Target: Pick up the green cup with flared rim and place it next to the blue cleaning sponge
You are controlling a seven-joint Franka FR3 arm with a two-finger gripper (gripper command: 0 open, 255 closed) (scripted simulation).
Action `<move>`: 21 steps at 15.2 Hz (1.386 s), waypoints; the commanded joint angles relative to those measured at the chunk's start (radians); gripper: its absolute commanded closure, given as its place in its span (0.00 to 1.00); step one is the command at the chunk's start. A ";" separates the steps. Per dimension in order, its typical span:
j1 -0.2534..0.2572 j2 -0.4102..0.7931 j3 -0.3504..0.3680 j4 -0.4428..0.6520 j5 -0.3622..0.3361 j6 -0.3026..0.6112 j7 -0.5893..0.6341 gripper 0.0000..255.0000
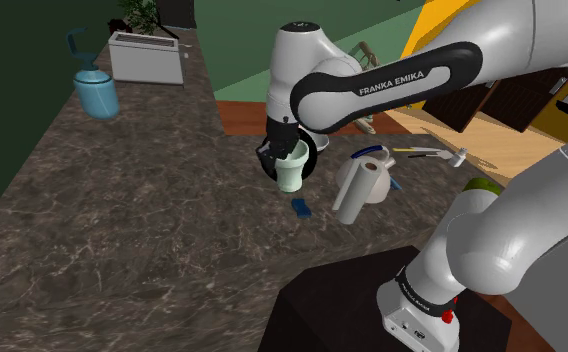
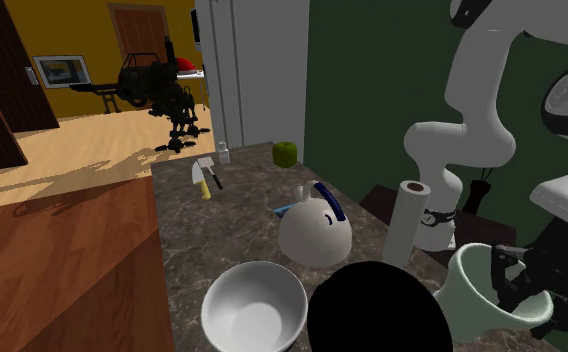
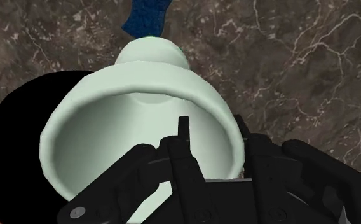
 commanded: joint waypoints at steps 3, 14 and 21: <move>-0.011 0.032 -0.005 -0.044 -0.013 0.060 0.010 1.00; -0.015 0.049 -0.001 -0.058 -0.018 0.091 0.017 0.00; -0.010 0.012 0.001 -0.025 -0.005 0.021 0.008 0.00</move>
